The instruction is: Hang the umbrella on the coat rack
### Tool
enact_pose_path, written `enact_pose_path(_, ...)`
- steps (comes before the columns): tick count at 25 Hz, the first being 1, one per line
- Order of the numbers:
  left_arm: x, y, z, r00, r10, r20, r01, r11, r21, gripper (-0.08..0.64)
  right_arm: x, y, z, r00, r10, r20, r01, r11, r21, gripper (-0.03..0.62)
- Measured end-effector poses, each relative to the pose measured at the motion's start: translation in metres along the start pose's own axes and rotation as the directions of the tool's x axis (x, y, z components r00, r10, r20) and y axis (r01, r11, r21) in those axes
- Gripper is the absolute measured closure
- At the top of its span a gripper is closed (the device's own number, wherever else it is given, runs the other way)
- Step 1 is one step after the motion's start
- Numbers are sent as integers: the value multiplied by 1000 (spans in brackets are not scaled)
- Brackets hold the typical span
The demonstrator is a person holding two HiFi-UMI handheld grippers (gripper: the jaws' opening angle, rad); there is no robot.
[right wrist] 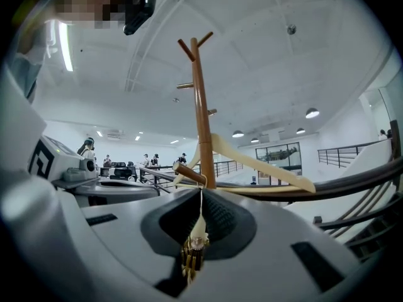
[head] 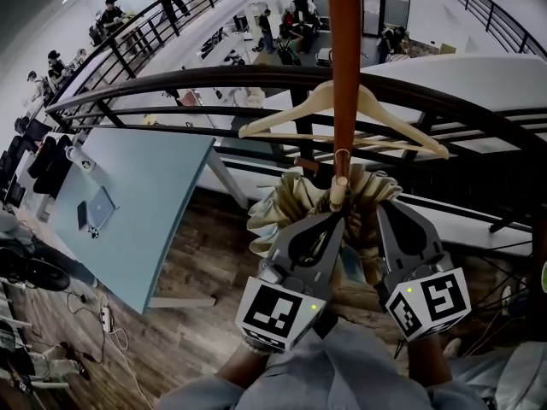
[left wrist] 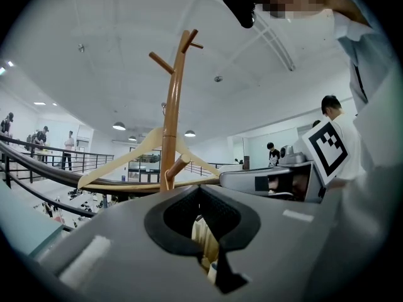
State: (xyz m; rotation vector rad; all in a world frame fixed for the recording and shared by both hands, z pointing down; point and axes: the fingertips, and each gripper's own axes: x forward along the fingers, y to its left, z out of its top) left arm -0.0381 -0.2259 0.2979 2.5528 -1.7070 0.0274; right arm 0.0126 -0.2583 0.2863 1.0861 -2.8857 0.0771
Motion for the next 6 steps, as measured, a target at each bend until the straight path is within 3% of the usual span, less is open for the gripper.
enact_pose_path(6, -3, -1, -3, 1000, 24, -14, -25, 999, -31, 554, 0, 2, -3, 999, 25, -23, -26, 999, -20, 589)
